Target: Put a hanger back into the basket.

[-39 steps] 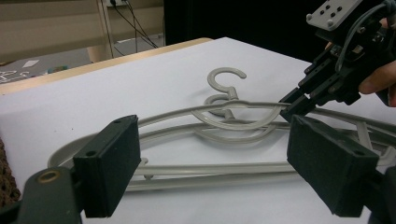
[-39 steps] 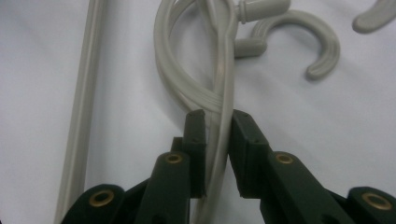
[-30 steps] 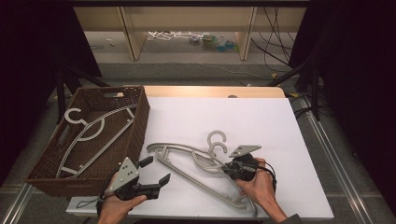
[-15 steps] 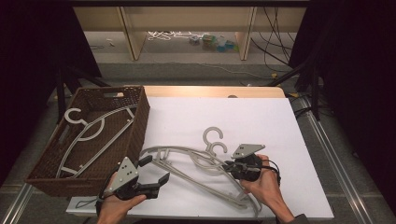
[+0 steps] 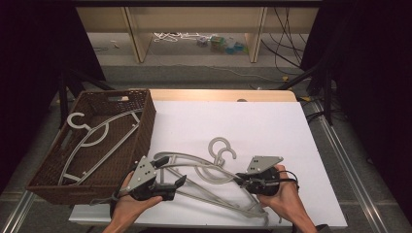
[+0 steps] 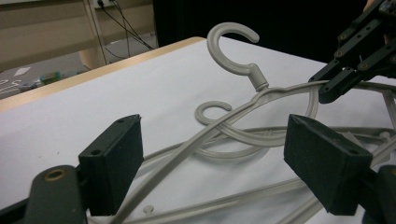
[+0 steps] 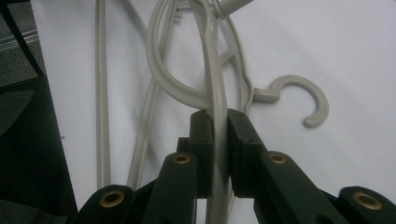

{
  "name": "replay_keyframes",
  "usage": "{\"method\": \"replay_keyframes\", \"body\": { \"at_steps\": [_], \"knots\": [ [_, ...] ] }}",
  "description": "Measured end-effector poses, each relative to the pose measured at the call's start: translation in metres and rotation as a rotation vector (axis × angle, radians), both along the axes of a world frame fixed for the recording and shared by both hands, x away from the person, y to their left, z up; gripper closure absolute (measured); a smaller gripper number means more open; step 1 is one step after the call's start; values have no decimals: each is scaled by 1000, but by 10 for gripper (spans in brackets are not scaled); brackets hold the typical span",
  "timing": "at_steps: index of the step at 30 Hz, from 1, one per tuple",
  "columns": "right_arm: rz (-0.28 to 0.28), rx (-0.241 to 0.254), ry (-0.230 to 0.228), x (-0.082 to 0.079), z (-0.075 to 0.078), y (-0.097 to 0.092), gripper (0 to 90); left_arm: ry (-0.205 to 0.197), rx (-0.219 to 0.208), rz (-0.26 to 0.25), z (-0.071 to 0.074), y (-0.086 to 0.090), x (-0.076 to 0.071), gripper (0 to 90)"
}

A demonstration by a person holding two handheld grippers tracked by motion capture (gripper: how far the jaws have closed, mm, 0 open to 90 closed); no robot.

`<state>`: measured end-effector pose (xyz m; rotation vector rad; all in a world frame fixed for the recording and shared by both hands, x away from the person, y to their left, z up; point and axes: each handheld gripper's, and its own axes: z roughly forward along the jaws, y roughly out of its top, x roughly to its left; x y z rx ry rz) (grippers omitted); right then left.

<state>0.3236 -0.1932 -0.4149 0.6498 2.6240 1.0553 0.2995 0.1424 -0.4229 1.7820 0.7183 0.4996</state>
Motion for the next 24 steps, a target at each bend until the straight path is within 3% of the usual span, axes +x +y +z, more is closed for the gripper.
{"method": "replay_keyframes", "body": {
  "at_steps": [5,6,13,16,23,24],
  "knots": [
    [22,-10,-31,-5,4,2,821,-13,78,-32,3,-16,7,222],
    [28,-10,-29,-6,4,3,821,-2,103,-62,5,-20,10,237],
    [65,-17,-53,-9,9,5,822,35,147,-137,6,-40,17,230],
    [79,-17,-55,-11,10,6,821,49,183,-153,4,-45,19,249],
    [99,-27,-69,-14,13,9,821,85,204,-164,3,-49,24,312],
    [110,-26,-75,-14,13,10,821,90,227,-179,3,-49,25,341]
  ]
}}
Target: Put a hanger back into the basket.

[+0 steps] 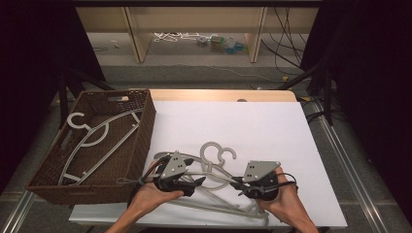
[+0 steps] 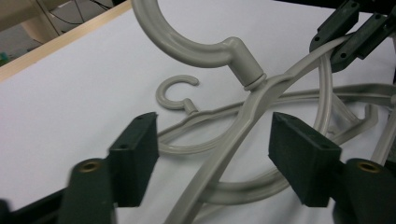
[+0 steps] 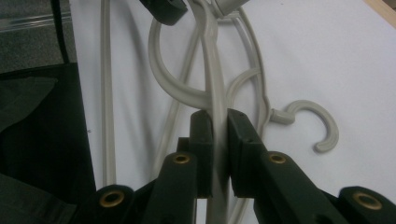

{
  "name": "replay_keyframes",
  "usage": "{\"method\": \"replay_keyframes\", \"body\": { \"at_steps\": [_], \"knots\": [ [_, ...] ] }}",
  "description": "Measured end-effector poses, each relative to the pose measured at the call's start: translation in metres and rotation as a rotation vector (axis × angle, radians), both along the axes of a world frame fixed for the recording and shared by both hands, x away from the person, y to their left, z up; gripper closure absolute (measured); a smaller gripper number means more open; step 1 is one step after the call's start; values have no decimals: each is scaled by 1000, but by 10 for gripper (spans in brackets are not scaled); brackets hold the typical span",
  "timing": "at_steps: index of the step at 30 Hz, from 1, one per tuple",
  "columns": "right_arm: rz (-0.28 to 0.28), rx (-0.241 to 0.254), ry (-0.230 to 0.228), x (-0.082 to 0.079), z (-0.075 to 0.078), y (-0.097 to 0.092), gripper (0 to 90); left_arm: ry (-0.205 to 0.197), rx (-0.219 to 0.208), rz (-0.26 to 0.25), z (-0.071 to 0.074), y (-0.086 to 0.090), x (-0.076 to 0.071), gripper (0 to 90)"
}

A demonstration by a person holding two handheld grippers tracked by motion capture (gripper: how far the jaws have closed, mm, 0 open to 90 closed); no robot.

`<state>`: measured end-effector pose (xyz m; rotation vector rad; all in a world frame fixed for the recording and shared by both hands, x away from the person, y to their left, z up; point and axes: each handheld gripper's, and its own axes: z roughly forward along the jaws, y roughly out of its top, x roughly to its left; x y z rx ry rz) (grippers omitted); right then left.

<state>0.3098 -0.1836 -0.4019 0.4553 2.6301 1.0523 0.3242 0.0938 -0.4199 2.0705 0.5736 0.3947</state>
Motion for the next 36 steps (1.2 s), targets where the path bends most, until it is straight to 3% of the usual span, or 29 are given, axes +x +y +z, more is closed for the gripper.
{"method": "replay_keyframes", "body": {
  "at_steps": [5,6,8,14,16,19,23,25,27,30,33,34,36],
  "knots": [
    [10,-19,-11,-2,0,3,821,-5,17,-33,-1,-4,-1,439],
    [14,-19,-8,-2,0,3,821,-5,54,-52,0,-4,-1,446],
    [18,-15,-9,-3,-1,3,821,-6,47,-69,-2,-8,-3,492],
    [35,-13,-8,-3,2,4,821,-34,96,-124,-2,-11,-3,649],
    [42,-17,-10,-3,2,4,821,-45,131,-148,0,-11,-3,675],
    [56,-11,-11,-3,2,3,821,-75,146,-169,2,-11,-5,704],
    [76,-11,-22,-1,2,1,813,-81,183,-209,4,-11,-7,740],
    [74,-11,-18,0,1,-1,799,-93,183,-215,4,-12,-9,759],
    [60,-13,-26,2,0,-3,778,-85,196,-231,4,-14,-11,782],
    [28,-9,-33,4,-1,-5,731,-59,184,-246,2,-16,-13,816],
    [-8,12,-21,5,0,-7,699,-39,165,-228,4,-15,-13,818],
    [-22,20,-26,5,0,-7,685,-33,140,-210,5,-14,-13,818],
    [-76,68,-23,6,2,-8,571,-19,131,-188,8,-9,-10,819]
  ]
}}
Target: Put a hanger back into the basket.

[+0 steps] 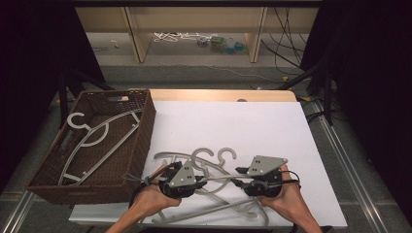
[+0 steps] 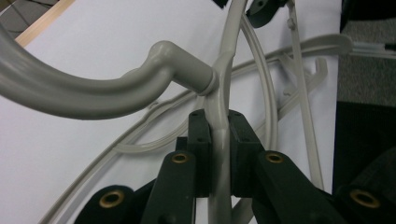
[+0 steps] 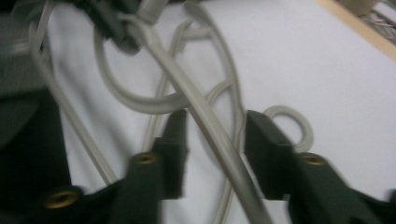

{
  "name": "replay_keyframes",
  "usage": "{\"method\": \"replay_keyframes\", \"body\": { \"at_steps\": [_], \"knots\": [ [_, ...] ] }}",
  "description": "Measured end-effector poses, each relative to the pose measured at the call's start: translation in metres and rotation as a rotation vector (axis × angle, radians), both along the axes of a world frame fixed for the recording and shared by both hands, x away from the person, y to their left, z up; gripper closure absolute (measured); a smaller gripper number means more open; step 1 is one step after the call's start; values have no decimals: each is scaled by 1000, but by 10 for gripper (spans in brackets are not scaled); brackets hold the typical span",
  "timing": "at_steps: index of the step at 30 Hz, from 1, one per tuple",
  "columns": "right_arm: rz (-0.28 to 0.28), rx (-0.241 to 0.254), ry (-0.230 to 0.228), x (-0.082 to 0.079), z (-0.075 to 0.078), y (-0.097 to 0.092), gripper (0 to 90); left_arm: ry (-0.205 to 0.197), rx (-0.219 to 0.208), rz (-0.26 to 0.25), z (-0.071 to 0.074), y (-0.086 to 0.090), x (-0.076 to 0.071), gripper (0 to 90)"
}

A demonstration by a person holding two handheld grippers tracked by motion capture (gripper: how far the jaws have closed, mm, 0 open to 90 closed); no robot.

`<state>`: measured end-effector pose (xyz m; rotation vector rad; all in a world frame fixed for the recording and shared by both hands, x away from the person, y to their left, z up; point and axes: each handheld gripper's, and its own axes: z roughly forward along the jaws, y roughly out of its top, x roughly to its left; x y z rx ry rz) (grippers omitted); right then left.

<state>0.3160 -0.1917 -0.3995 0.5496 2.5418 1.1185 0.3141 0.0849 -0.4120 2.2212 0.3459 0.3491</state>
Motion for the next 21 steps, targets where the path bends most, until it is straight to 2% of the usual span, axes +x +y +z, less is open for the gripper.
{"method": "replay_keyframes", "body": {
  "at_steps": [1,2,3,5,6,9,11,12,14,15,17,18,19,21],
  "knots": [
    [-32,46,-1,2,2,-2,504,2,-2,12,1,2,1,819],
    [-55,72,5,2,3,-3,471,11,-29,40,2,5,2,819],
    [-74,118,4,3,5,-4,429,15,-20,51,4,9,5,819],
    [-119,160,-14,3,9,-7,356,36,-49,94,6,17,8,819],
    [-133,170,-4,2,10,-7,334,32,-32,88,7,20,10,819],
    [-173,203,-32,4,10,-9,289,42,-52,117,7,25,12,819],
    [-205,226,-26,4,11,-10,255,52,-68,131,7,27,13,819],
    [-216,239,-31,4,11,-10,252,42,-55,131,8,29,14,818],
    [-222,260,-41,3,12,-12,247,55,-64,141,9,32,15,819],
    [-225,276,-60,4,12,-12,239,57,-73,153,9,33,15,818],
    [-239,307,-56,3,13,-13,219,61,-91,168,10,36,16,819],
    [-244,310,-76,2,14,-14,209,58,-90,177,11,37,17,818],
    [-248,314,-72,1,14,-14,204,65,-86,179,13,39,17,818],
    [-251,327,-87,-1,14,-15,196,69,-111,193,14,40,18,819]
  ]
}}
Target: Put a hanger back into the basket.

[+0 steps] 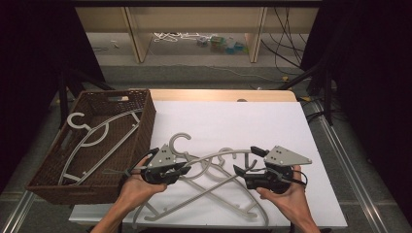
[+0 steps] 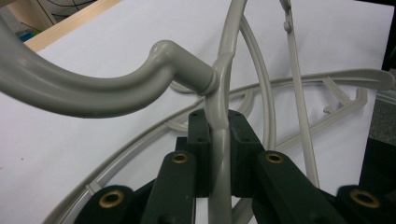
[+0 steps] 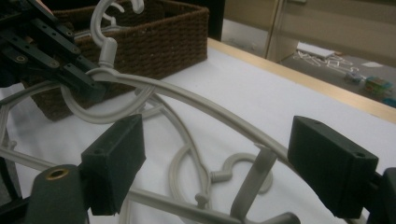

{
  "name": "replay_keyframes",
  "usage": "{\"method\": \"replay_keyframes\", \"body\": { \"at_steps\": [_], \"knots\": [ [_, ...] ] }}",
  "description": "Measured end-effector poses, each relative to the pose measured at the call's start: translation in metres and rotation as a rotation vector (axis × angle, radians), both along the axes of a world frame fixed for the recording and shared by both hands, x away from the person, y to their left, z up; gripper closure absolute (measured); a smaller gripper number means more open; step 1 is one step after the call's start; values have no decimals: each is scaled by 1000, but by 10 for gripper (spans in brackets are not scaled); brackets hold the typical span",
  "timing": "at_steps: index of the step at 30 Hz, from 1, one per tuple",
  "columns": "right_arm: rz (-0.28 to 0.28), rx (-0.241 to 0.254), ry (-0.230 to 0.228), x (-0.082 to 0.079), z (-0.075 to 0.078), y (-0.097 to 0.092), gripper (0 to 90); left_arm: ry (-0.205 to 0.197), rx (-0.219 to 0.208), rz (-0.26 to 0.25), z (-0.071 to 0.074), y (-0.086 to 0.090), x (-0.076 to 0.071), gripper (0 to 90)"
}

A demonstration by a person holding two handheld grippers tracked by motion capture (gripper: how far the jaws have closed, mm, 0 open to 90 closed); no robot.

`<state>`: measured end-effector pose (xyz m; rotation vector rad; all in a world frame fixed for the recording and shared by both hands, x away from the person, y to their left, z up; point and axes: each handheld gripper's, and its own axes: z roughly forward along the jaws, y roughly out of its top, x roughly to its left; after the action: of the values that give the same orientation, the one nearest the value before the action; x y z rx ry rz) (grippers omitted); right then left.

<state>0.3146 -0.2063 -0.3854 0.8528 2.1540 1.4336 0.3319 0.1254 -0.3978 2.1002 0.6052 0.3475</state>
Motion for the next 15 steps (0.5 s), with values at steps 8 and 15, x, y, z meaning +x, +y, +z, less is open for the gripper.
{"method": "replay_keyframes", "body": {
  "at_steps": [8,15],
  "knots": [
    [-4,30,-31,-10,-6,-3,181,43,-65,48,10,15,0,818],
    [-6,36,-1,-16,-17,-5,177,51,-124,70,18,26,-3,818]
  ]
}}
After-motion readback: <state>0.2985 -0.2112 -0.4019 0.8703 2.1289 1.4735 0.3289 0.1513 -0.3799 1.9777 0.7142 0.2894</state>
